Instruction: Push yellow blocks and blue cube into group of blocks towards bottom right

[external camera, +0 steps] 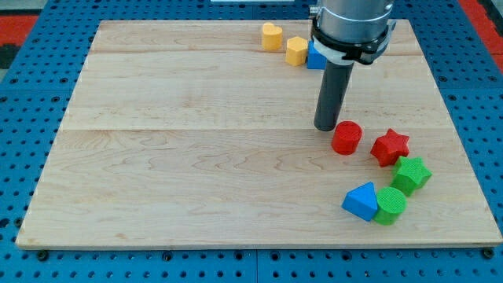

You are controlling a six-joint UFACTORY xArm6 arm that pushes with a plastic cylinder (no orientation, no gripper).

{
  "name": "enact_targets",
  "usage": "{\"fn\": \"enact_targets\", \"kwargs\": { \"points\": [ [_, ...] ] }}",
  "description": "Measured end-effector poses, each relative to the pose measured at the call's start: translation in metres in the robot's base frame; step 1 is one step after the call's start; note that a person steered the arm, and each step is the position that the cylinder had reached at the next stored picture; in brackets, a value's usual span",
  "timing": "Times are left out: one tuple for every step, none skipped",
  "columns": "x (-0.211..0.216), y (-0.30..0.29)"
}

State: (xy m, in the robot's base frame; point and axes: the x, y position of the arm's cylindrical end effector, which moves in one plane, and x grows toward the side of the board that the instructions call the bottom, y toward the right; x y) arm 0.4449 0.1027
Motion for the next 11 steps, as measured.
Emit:
{"fn": "enact_targets", "kwargs": {
  "points": [
    [0.031, 0.018],
    [0.004, 0.009],
    [-0.073, -0.014],
    [-0.102, -0.098],
    [-0.17, -0.142],
    [-0.236, -0.132],
    [-0.229, -0.079],
    [-0.156, -0.042],
    [-0.089, -0.011],
    [-0.018, -0.01],
    [-0.016, -0.017]
  ]
}}
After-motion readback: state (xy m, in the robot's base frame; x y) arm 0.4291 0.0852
